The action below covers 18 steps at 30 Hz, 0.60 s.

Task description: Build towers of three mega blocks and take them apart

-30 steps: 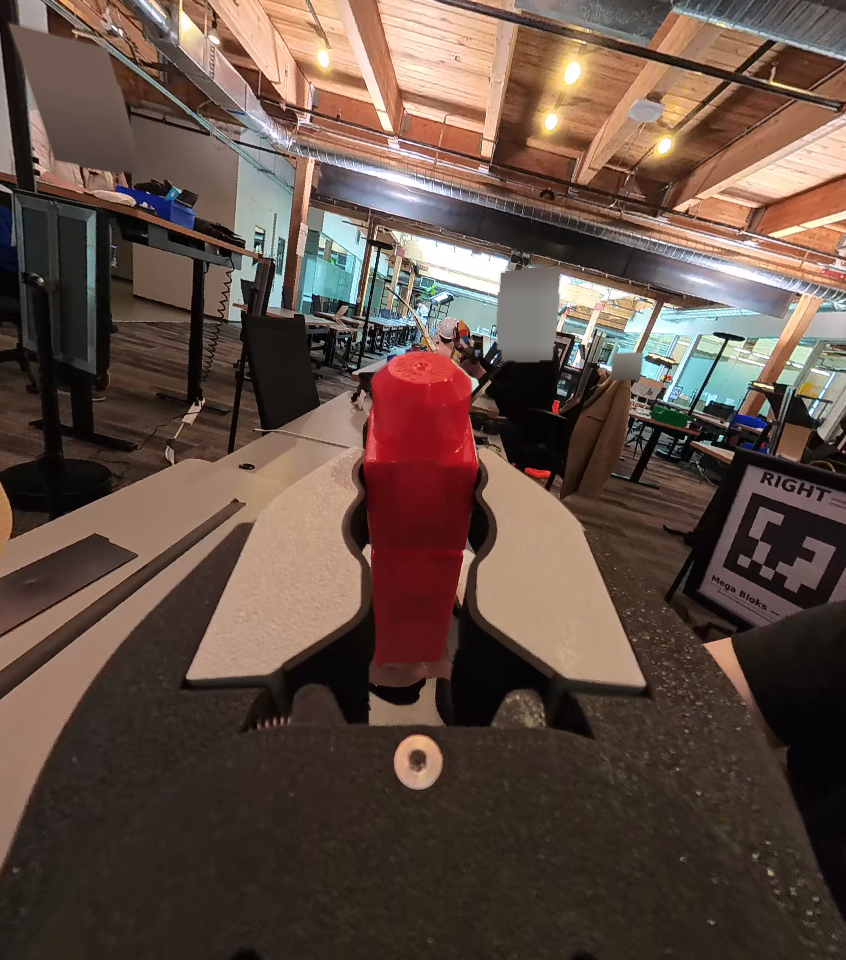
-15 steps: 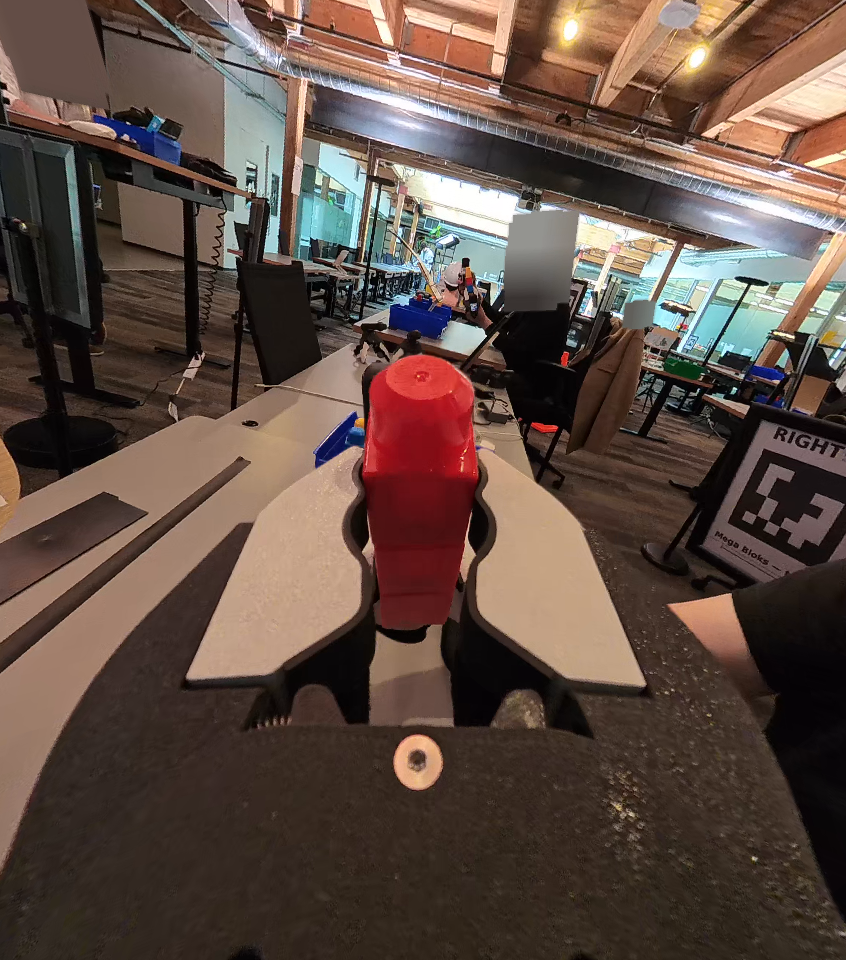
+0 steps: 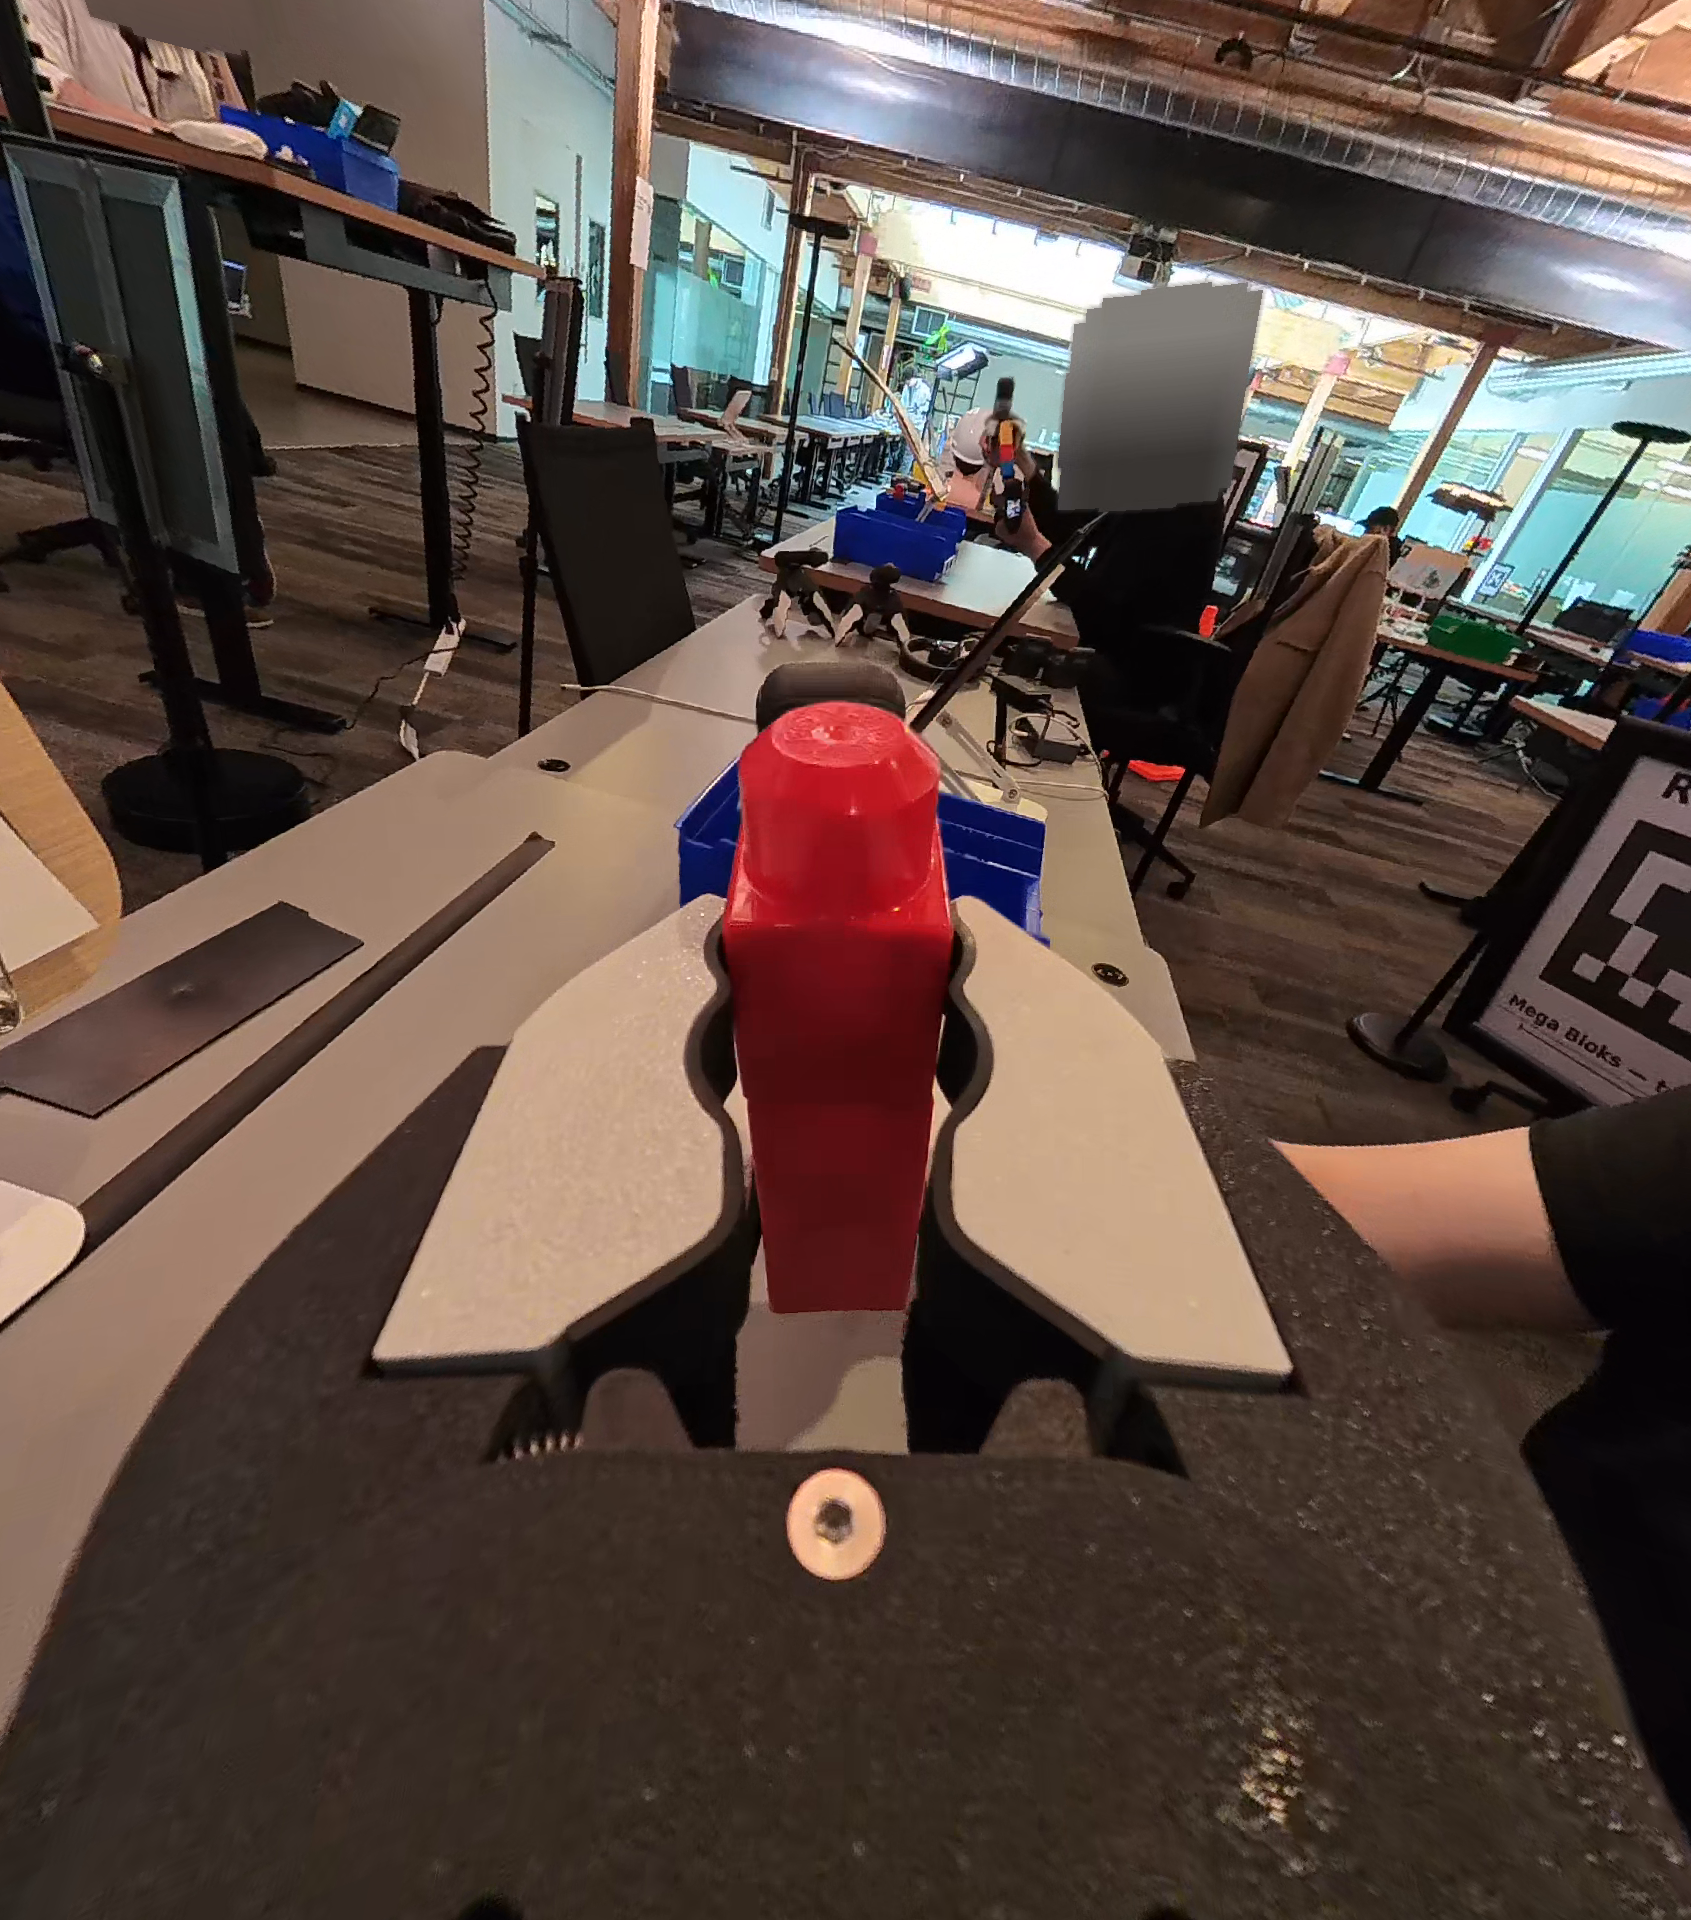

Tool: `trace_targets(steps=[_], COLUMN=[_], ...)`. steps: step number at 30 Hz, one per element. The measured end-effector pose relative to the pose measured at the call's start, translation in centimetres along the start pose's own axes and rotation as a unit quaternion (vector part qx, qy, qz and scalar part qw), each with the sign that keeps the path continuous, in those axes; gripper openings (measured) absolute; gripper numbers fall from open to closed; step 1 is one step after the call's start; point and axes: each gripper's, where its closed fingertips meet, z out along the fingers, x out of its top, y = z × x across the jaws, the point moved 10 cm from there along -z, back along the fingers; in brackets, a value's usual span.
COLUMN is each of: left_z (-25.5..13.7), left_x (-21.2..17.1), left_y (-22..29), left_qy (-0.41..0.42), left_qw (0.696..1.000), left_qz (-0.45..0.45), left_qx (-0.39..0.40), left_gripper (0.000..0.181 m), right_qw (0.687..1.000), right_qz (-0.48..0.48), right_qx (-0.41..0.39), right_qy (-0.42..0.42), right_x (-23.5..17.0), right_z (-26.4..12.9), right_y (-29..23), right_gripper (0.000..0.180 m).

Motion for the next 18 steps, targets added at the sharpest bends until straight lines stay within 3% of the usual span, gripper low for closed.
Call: trace_targets(steps=[18], left_z=[0.0], left_x=[-0.5], left_y=[-1.3], left_qy=[-0.003], left_qw=[1.000], left_qz=[-0.021], left_qx=[-0.004], left_gripper=[0.036], right_qw=[0.999], right_qz=[0.019], right_qx=[-0.032], right_qy=[-0.023], right_x=[0.0], right_z=[-0.3], right_y=[0.3], right_gripper=[0.035])
